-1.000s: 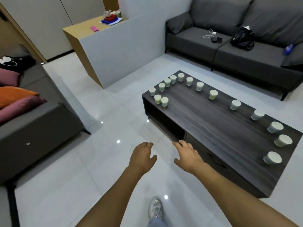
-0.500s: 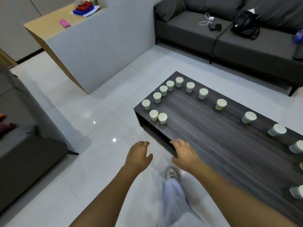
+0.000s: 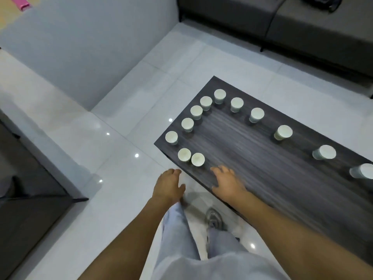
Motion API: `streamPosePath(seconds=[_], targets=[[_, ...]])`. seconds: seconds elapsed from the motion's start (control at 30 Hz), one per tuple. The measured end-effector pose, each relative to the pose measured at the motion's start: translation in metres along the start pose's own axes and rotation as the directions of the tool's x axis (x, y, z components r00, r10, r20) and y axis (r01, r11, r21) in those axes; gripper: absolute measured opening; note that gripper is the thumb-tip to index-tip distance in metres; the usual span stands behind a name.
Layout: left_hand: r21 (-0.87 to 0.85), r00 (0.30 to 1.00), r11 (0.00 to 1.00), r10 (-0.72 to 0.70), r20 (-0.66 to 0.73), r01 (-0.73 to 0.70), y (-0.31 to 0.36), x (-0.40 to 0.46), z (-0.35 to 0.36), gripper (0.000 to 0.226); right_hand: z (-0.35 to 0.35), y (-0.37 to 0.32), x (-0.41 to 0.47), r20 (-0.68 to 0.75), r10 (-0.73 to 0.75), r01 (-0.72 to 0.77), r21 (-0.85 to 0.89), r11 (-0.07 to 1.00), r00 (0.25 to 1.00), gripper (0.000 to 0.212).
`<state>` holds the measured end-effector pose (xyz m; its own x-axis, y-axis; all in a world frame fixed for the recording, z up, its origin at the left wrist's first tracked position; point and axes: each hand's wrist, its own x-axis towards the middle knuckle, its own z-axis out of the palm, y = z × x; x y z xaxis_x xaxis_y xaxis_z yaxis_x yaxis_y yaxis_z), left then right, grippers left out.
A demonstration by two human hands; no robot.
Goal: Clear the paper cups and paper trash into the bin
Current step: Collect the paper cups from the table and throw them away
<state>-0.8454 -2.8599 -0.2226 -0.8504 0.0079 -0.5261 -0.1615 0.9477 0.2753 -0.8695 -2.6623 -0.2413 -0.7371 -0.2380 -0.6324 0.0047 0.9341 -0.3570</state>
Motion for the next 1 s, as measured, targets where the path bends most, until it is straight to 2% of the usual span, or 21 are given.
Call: streamPosePath(seconds=[0.17, 0.4, 0.5, 0.6, 0.8, 0.9, 1.0], targets=[[0.008, 0.996, 0.999, 0.053, 0.065, -0.054, -0.015, 0.068, -0.006, 0.042, 0.001, -0.007, 0.053, -0.011, 0.113, -0.112, 0.077, 0.991, 0.994, 0.063], [0.075, 0.958, 0.974, 0.192, 0.213, -0.212, -0.048, 0.167, 0.002, 0.050, 0.025, -0.023, 0.127, 0.007, 0.295, -0.289, 0.225, 0.931, 0.955, 0.063], [0.110, 0.947, 0.955, 0.251, 0.199, -0.276, -0.057, 0.205, 0.017, 0.055, 0.041, -0.025, 0.159, 0.017, 0.335, -0.328, 0.256, 0.909, 0.942, 0.068], [0.106, 0.937, 0.947, 0.277, 0.211, -0.304, -0.062, 0.237, 0.039, 0.061, 0.057, -0.024, 0.190, 0.025, 0.356, -0.348, 0.275, 0.896, 0.934, 0.073], [0.230, 0.911, 0.904, 0.288, 0.295, -0.361, -0.061, 0.275, 0.090, 0.080, 0.088, -0.013, 0.239, 0.039, 0.327, -0.326, 0.256, 0.910, 0.944, 0.085], [0.268, 0.902, 0.889, 0.278, 0.330, -0.372, -0.061, 0.282, 0.108, 0.076, 0.108, -0.007, 0.256, 0.052, 0.305, -0.308, 0.249, 0.918, 0.951, 0.089], [0.286, 0.900, 0.879, 0.284, 0.331, -0.383, -0.066, 0.284, 0.115, 0.064, 0.127, -0.007, 0.264, 0.008, 0.291, -0.285, 0.223, 0.932, 0.957, 0.083]])
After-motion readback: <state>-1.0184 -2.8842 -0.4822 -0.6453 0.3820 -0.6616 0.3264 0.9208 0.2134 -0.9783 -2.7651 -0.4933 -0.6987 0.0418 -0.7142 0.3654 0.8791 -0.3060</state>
